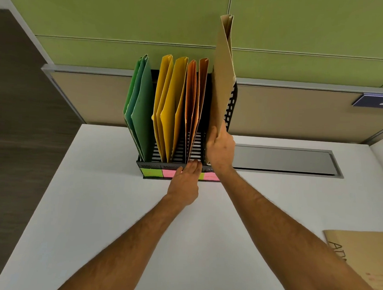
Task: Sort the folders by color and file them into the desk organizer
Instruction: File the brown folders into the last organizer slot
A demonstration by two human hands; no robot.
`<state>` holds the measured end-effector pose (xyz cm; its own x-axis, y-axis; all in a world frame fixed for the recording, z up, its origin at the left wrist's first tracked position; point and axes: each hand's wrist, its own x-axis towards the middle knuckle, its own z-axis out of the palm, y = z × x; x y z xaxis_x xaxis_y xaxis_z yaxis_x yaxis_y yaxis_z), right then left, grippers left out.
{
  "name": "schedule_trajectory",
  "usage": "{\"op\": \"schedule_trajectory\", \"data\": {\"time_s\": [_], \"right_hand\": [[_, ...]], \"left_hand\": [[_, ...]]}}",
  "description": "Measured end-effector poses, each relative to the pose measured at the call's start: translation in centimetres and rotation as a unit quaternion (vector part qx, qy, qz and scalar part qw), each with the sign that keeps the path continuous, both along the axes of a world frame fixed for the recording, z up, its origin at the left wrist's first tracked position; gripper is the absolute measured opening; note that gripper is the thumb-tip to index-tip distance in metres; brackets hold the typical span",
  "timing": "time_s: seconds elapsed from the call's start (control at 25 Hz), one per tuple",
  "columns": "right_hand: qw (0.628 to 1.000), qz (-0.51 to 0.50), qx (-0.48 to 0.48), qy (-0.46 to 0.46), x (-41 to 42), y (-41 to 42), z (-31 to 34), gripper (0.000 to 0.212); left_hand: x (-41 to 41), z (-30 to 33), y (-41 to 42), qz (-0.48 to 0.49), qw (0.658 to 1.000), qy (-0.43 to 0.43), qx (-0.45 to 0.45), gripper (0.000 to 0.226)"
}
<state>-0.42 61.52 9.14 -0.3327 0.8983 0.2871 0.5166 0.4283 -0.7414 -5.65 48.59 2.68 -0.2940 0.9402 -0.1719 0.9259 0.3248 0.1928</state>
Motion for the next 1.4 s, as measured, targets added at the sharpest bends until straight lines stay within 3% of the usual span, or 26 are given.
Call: {"op": "schedule_trajectory", "data": {"time_s": [0.32,0.44,0.56,0.64,0.76,0.88,1.12,1.4], "right_hand": [[0.998,0.014,0.05,-0.041,0.9,0.4,0.0,0.052],[0.998,0.026,0.0,-0.052,0.6,0.2,-0.6,0.054],[0.995,0.017,-0.079,-0.053,1.2,0.1,-2.6,0.035],[0.985,0.023,-0.135,-0.101,2.1,0.3,-4.0,0.028],[0.967,0.059,-0.142,-0.205,2.5,1.0,-5.0,0.025],[0.952,0.093,-0.17,-0.238,2.5,1.2,-4.5,0.028],[0.953,0.176,-0.218,-0.115,6.2,-2.0,-2.4,0.046],[0.963,0.16,-0.152,-0.154,15.1,-8.4,-0.9,0.056]], "left_hand": [[0.1,0.5,0.0,0.004,1.0,-0.003,0.006,0.082],[0.1,0.6,0.0,0.004,1.0,0.0,0.011,0.082],[0.2,0.4,0.1,0.008,1.0,0.005,0.022,0.082],[0.2,0.1,0.2,0.013,1.0,0.003,0.02,0.082],[0.1,-0.3,0.2,0.016,1.0,0.004,0.012,0.082],[0.2,-0.3,0.3,0.01,1.0,0.007,0.001,0.082],[0.4,1.5,-0.4,0.008,0.999,-0.033,-0.023,0.083],[7.1,4.6,-6.1,0.054,0.991,-0.114,0.043,0.074]]}}
